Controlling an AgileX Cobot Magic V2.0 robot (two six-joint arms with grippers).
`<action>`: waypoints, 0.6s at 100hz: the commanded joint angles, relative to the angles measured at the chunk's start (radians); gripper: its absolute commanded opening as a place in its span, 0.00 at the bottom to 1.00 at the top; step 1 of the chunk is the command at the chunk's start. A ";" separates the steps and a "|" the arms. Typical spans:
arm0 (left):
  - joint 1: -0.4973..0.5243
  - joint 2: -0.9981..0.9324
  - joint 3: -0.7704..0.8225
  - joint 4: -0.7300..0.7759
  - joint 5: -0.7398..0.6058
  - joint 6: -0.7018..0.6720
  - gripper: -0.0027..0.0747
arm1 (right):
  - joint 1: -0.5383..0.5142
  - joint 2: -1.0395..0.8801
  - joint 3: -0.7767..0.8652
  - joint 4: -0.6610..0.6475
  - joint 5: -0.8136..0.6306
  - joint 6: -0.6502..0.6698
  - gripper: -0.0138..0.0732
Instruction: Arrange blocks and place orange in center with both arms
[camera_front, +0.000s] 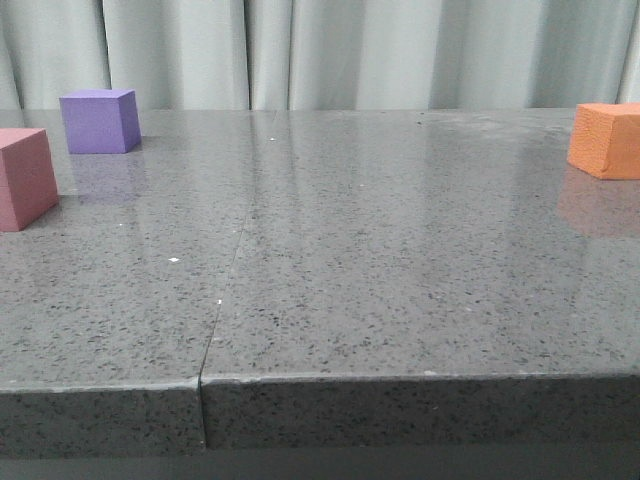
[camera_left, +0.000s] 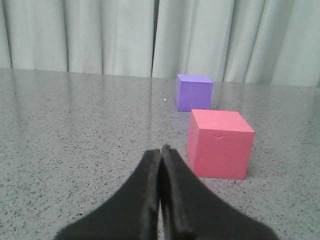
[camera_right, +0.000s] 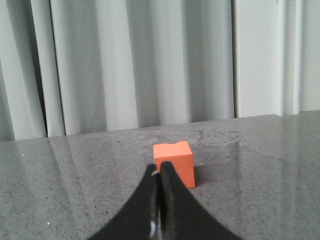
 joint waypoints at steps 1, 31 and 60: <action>0.000 -0.028 0.041 -0.008 -0.085 -0.002 0.01 | -0.004 0.060 -0.088 0.000 -0.033 -0.008 0.08; 0.000 -0.028 0.041 -0.008 -0.085 -0.002 0.01 | -0.003 0.281 -0.321 -0.012 0.173 -0.009 0.08; 0.000 -0.028 0.041 -0.008 -0.085 -0.002 0.01 | -0.003 0.581 -0.543 -0.012 0.372 -0.009 0.08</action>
